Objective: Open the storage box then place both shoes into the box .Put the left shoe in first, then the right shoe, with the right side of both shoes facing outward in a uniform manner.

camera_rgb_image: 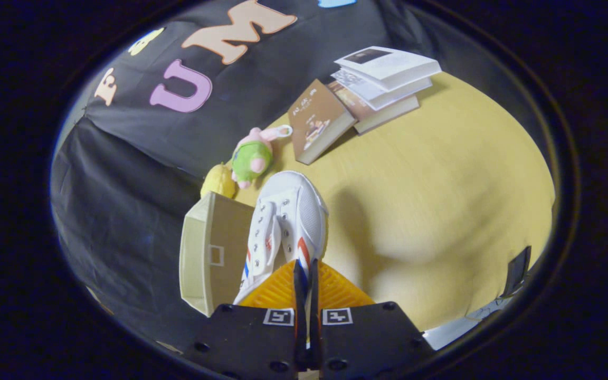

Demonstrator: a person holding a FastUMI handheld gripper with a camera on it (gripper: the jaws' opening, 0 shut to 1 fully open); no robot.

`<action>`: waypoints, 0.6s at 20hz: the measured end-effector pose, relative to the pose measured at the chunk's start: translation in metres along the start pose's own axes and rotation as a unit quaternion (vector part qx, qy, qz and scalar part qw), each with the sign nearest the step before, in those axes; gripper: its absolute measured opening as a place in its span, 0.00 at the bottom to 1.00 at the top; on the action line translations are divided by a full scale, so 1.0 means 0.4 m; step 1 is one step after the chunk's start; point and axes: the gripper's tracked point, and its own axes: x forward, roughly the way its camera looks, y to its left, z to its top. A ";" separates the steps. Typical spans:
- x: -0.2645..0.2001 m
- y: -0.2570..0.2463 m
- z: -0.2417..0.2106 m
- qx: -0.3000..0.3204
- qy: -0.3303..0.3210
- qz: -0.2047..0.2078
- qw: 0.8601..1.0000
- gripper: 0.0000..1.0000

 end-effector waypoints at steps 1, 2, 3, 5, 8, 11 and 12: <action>-0.003 0.027 0.003 -0.003 -0.005 0.002 1.000 0.06; -0.001 0.053 0.002 -0.008 -0.006 0.004 1.000 0.06; -0.001 0.079 0.002 -0.010 -0.010 0.007 1.000 0.06; 0.001 0.134 -0.007 -0.011 -0.013 0.013 1.000 0.06; 0.001 0.227 -0.026 -0.018 -0.016 0.025 0.999 0.06; 0.005 0.333 -0.044 -0.037 -0.027 0.041 0.998 0.06; 0.012 0.370 -0.054 -0.040 -0.027 0.049 0.998 0.06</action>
